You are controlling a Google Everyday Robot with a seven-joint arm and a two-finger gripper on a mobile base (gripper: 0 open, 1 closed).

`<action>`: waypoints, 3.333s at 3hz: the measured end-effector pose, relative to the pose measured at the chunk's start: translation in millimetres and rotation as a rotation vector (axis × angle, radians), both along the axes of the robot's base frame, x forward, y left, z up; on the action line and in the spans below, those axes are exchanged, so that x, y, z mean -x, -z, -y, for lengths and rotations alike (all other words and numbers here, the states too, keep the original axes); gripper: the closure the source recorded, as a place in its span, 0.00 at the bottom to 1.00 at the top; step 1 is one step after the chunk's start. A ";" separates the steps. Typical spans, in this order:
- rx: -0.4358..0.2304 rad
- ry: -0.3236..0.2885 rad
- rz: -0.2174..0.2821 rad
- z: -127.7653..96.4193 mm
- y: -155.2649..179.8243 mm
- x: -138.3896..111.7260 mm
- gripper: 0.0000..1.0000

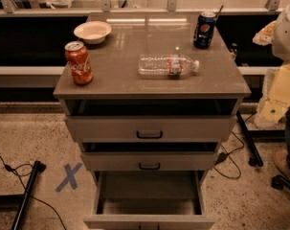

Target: Place water bottle into bottom drawer

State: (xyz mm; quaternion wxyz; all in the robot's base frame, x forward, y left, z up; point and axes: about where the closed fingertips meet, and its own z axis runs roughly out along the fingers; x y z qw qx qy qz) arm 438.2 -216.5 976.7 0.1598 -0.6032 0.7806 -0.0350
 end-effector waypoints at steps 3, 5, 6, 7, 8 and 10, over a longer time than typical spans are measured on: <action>0.012 -0.085 0.046 -38.9 13.2 -75.2 0.00; 0.002 -0.145 0.052 -86.0 44.0 -176.0 0.00; -0.030 -0.137 0.007 -93.8 79.5 -209.4 0.00; -0.071 -0.130 -0.034 -105.8 115.4 -227.0 0.00; -0.093 -0.127 -0.057 -112.9 135.3 -235.7 0.19; -0.124 -0.146 -0.041 -120.1 133.9 -233.9 0.65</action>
Offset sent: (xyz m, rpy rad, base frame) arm 0.0620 0.0447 -0.0189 -0.0058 -0.0311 0.1152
